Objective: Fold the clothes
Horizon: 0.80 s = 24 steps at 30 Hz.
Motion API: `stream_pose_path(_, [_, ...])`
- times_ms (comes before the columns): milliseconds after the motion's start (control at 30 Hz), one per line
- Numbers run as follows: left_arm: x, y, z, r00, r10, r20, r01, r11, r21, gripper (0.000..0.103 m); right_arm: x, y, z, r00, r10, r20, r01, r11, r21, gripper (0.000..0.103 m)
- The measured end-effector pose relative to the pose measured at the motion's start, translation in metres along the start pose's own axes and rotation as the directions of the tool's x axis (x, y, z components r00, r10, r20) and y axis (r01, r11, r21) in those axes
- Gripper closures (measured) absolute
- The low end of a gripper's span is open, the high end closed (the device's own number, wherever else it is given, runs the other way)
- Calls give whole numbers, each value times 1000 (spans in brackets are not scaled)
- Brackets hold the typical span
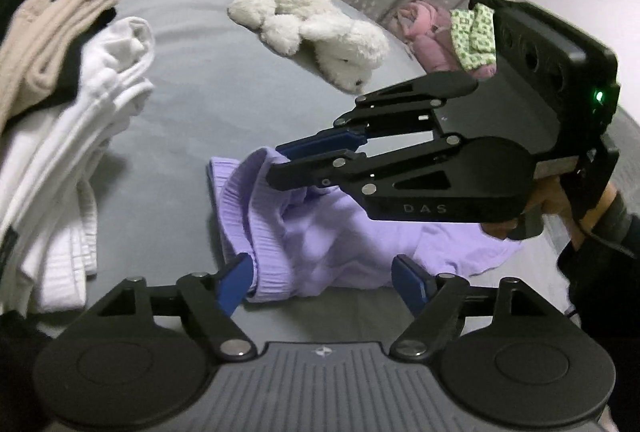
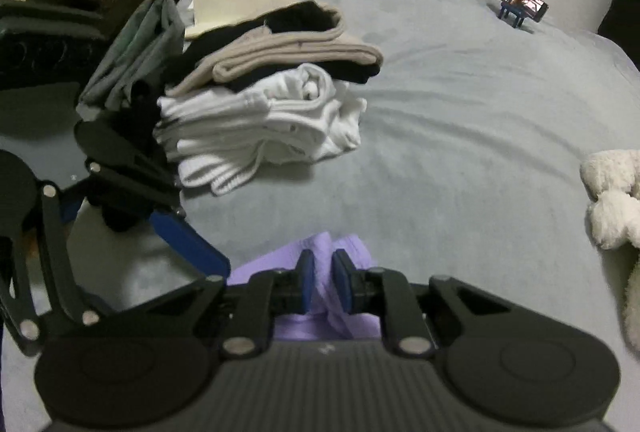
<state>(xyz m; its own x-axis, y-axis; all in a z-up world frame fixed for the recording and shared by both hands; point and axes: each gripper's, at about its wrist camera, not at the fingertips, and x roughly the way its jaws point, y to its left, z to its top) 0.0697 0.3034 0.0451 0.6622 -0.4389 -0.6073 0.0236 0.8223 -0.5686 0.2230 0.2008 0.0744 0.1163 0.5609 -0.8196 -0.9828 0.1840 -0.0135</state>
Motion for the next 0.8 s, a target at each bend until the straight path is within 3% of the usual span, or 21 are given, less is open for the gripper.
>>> stream_pose_path(167, [-8,-4,-3,1000,-10,9,10,997,80,28,-15,1,1,1000,-5,27,4,1000,28,90])
stream_pose_path(367, [-27,3,4,993,0,118,-9,997,81,26,-27,7,-10,999,-27,27,25,997,71,90])
stream_pose_path(500, [-1,-11,-4,995,55,86,-70,980,188,25,-43,4,-7,997,10,83,-22,990,139,90])
stream_pose_path(633, [22,-14,-10,990,134,31,-138,961,239,25,-42,2,1,999,5,49,-14,984,177,90])
stream_pose_path(733, [19,-17,-15,996,83,38,-90,958,272,27,-35,-1,6,999,-13,33,6,977,213,90])
stream_pose_path(800, [13,-20,-15,995,85,52,-96,954,283,35,-25,-6,8,1000,-25,13,21,969,247,90])
